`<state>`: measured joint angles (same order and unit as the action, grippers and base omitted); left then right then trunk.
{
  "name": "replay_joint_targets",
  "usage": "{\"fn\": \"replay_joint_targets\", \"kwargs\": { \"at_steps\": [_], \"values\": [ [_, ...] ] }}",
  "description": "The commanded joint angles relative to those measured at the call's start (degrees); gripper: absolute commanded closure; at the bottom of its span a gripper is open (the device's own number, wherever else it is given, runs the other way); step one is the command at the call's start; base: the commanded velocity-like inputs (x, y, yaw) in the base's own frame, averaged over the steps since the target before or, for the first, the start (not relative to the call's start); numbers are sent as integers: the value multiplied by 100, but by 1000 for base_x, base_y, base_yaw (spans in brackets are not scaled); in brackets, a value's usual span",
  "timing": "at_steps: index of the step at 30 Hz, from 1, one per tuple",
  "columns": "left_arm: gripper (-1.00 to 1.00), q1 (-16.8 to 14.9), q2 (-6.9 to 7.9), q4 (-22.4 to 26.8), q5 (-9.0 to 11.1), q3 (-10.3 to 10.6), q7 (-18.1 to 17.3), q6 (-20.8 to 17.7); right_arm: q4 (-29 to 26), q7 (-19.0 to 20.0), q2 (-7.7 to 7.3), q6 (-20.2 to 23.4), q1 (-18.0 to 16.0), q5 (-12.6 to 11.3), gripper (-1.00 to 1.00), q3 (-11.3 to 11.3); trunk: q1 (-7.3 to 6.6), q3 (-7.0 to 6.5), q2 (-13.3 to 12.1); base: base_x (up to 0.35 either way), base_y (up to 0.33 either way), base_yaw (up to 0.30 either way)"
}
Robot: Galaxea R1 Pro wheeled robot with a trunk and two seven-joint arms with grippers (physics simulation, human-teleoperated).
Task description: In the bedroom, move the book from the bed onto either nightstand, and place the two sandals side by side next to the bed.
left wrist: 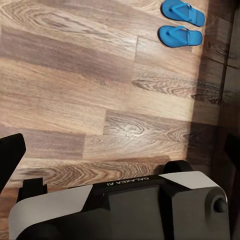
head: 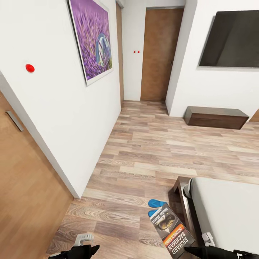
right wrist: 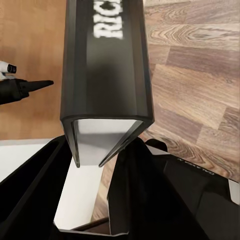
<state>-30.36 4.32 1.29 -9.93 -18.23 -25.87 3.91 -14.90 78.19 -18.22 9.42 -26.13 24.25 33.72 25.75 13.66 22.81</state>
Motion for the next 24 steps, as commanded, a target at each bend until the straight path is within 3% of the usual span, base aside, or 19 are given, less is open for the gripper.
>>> {"fn": "replay_joint_targets", "kwargs": {
  "at_steps": [1,24],
  "values": [
    [-100,-5,0,-6,-61,-36,-10,31,-4,32,3,60,-6,45,100,47,3,1,10,0,0,0],
    [-100,-4,-1,-14,-57,-37,-15,31,-4,35,3,60,-6,45,100,47,3,-214,10,0,0,0]
  ]
}}
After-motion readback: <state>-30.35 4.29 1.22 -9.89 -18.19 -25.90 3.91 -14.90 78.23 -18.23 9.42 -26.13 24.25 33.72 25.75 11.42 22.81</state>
